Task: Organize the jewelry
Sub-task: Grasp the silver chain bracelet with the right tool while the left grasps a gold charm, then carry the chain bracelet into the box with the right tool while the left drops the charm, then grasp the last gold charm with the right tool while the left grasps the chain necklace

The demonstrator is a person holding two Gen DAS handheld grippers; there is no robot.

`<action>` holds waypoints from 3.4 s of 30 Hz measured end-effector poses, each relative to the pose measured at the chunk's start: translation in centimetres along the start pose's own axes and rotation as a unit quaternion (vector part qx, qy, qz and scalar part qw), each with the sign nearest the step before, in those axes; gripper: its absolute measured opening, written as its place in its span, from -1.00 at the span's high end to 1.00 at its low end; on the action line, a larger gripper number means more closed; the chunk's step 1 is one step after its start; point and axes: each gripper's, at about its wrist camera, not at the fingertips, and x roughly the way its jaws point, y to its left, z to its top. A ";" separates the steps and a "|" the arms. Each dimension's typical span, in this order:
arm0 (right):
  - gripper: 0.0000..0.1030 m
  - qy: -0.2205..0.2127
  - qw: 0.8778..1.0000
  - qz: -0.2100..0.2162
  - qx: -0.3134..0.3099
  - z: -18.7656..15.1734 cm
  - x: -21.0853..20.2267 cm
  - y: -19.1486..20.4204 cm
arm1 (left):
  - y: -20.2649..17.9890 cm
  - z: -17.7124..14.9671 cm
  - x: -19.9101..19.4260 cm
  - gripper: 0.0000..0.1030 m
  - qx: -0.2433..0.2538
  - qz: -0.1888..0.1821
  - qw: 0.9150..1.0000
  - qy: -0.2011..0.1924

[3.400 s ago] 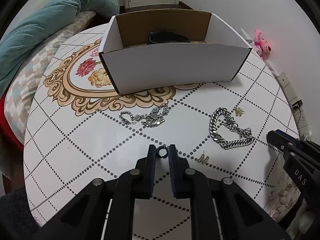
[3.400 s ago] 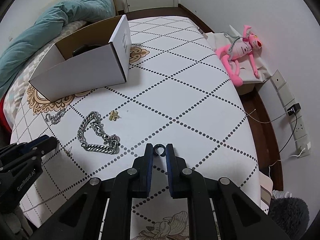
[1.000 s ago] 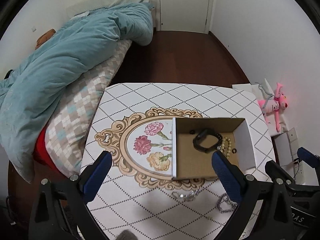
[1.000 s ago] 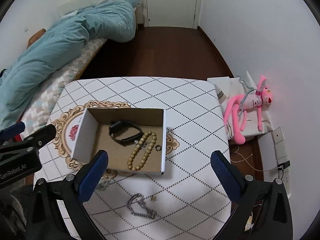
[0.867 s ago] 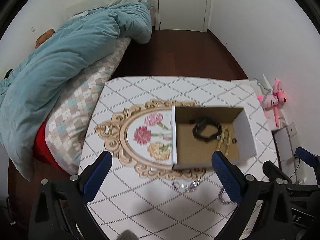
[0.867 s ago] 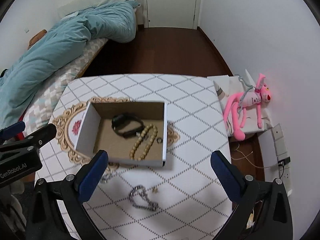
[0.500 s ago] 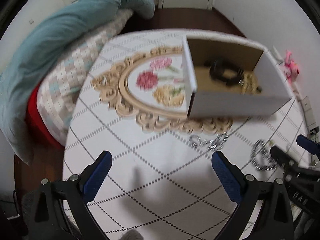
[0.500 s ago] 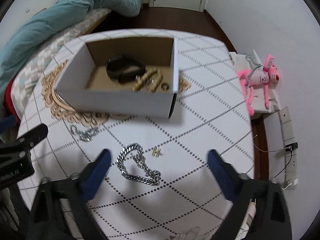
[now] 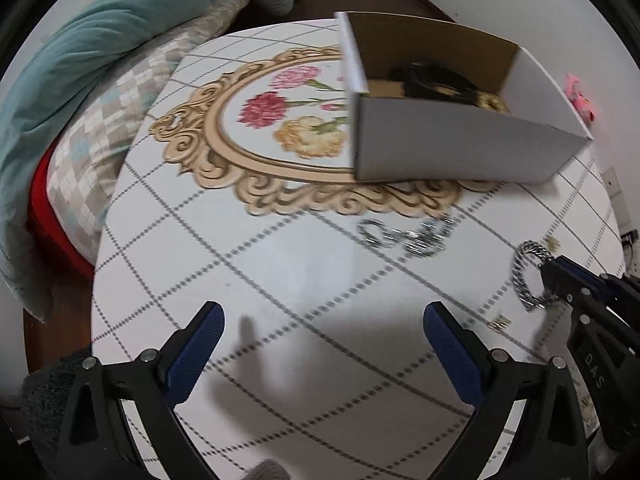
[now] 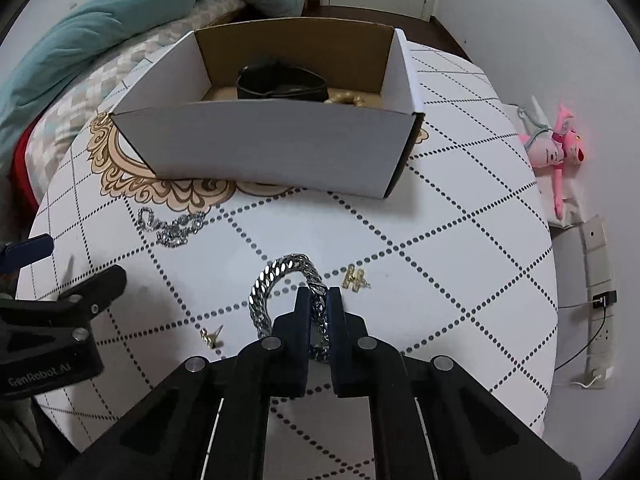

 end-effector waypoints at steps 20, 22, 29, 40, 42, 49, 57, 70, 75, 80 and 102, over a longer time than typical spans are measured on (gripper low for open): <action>0.93 0.011 0.994 0.004 0.105 -2.8 -1.4 -7.3 | -7.7 -2.0 -0.9 0.24 0.079 -0.027 0.996 -0.038; 0.93 0.011 0.994 0.004 0.106 -2.8 -1.5 -7.3 | -7.9 -1.8 -1.0 0.54 0.083 -0.034 0.995 -0.039; 0.93 0.013 0.994 0.004 0.108 -2.7 -1.6 -7.1 | -8.0 -1.7 -0.8 0.88 0.086 -0.054 0.994 -0.038; 0.93 -0.018 0.992 0.049 0.113 -1.9 -4.8 -6.7 | -6.9 -0.6 -2.8 0.88 0.066 -0.083 0.993 -0.055; 0.93 -0.026 0.992 0.058 0.110 -1.4 -5.7 -6.4 | -6.6 -0.2 -3.5 0.88 0.062 -0.088 0.992 -0.062; 0.93 -0.067 0.987 0.099 0.106 1.5 -9.8 -6.1 | -5.1 2.7 -7.8 0.88 0.040 -0.122 0.988 -0.090; 0.94 -0.126 0.979 0.129 0.092 7.3 -14.9 -6.2 | -2.4 8.9 -10.4 0.88 0.021 -0.150 0.984 -0.092; 0.93 -0.072 0.980 0.173 0.068 15.6 -10.4 -3.7 | 0.3 15.1 -5.7 0.84 -0.015 -0.156 0.988 -0.002; 0.92 -0.005 0.975 0.210 0.070 16.7 -6.9 -2.7 | 1.1 16.1 -4.7 0.60 -0.029 -0.142 0.989 0.021; 0.58 0.037 0.975 0.206 0.067 16.9 -4.6 -1.8 | 2.4 16.4 -5.0 -0.38 -0.045 -0.115 0.992 0.001; -1.00 -0.018 0.999 -0.023 0.028 14.8 -6.9 -3.3 | 3.0 13.3 -6.1 -0.99 -0.044 -0.028 0.997 -0.052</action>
